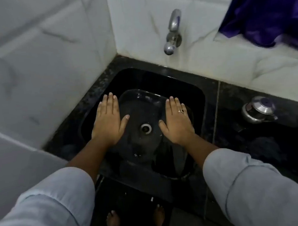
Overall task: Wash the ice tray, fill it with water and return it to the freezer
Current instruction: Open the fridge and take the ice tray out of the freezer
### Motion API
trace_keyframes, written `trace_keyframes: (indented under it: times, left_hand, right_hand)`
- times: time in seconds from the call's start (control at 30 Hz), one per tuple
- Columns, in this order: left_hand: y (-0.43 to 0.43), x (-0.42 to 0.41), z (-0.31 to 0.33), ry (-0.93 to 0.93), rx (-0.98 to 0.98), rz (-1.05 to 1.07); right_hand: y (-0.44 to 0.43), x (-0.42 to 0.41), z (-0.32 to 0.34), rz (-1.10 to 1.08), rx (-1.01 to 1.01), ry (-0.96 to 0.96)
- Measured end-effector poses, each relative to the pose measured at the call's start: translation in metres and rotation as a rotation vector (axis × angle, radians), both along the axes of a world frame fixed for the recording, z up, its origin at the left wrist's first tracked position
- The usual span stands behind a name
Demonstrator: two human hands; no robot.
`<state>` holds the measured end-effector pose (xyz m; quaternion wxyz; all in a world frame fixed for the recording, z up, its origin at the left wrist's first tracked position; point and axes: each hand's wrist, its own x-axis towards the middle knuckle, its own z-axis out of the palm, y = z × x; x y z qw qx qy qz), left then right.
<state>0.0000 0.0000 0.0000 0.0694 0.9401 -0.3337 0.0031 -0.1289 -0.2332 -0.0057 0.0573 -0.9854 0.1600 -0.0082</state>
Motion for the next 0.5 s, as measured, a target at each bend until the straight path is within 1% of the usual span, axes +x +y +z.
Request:
trace_keyframes:
  times: [0.17, 0.3, 0.4, 0.5]
  left_hand:
    - [0.056, -0.039, -0.009, 0.001, -0.003, 0.191]
    - [0.107, -0.08, -0.013, 0.042, -0.039, 0.343]
    - [0.146, -0.123, -0.016, 0.087, -0.067, 0.46]
    - [0.188, -0.174, -0.027, 0.094, -0.093, 0.567]
  right_hand:
    - [0.05, 0.007, -0.001, 0.146, 0.0, 0.049]
    - [0.105, 0.01, -0.001, 0.305, -0.005, 0.061]
    - [0.15, 0.005, 0.002, 0.442, -0.01, 0.077]
    - [0.196, -0.01, 0.002, 0.577, -0.023, 0.071]
